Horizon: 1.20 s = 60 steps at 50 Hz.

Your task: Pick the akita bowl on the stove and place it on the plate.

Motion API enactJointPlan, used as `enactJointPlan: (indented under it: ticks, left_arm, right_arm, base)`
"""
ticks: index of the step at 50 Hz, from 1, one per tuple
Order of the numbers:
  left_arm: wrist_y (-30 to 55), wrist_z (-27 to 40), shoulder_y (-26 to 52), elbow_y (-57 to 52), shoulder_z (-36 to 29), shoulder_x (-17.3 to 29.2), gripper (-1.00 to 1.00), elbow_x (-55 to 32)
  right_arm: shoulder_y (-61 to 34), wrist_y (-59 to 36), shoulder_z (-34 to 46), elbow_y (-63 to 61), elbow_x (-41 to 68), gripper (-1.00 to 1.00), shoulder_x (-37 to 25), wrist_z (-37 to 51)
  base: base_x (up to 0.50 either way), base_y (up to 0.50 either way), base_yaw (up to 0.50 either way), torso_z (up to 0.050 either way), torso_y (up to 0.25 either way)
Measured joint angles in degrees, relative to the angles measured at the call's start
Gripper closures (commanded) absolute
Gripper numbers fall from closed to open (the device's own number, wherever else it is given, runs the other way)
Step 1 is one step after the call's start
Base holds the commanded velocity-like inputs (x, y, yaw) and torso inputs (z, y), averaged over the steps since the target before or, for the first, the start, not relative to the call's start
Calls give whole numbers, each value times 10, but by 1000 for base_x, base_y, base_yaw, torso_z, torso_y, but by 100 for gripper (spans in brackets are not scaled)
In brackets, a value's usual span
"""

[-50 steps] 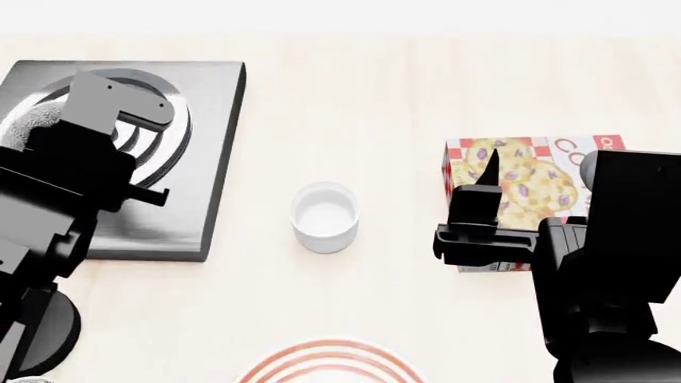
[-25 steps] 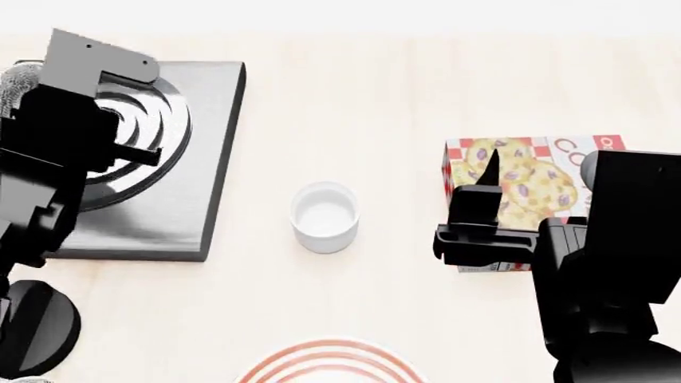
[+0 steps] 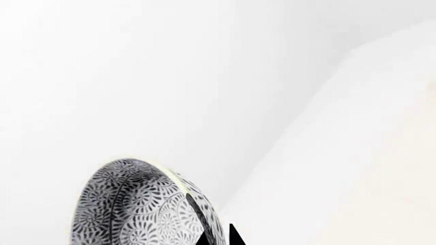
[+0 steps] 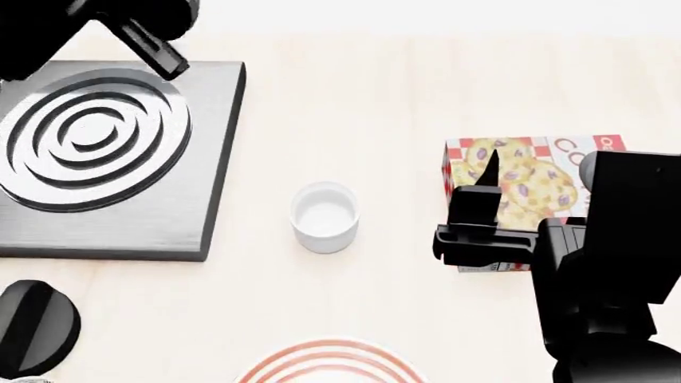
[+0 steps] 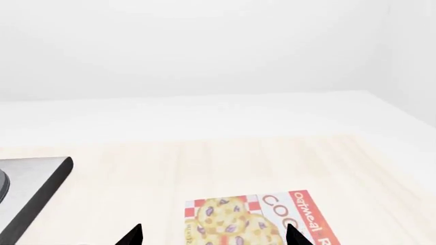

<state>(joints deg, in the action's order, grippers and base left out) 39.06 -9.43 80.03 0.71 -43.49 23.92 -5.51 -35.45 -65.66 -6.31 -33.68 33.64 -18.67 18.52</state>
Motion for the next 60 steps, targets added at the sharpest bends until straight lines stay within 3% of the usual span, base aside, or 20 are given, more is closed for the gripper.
enactJointPlan:
  ticks: [13, 30, 45, 60]
  left_arm:
    - [-56, -114, -47, -270, -87, 143, 100, 3]
    - [-153, -216, -102, -425, -150, 278, 100, -20]
    - [-156, -247, -129, -509, -178, 312, 100, -44]
    - [-128, -268, -131, -507, -208, 279, 100, -46]
  right_arm:
    - [0, 0, 1, 0, 3, -100, -1, 3]
    - [-2, 0, 1, 0, 8, -100, -3, 8]
    - [-2, -2, 0, -3, 13, -100, -5, 12]
    - [0, 5, 3, 1, 14, -100, -8, 12]
  base:
    - [0, 0, 0, 0, 0]
    - [0, 0, 0, 0, 0]
    - [0, 0, 0, 0, 0]
    - [0, 0, 0, 0, 0]
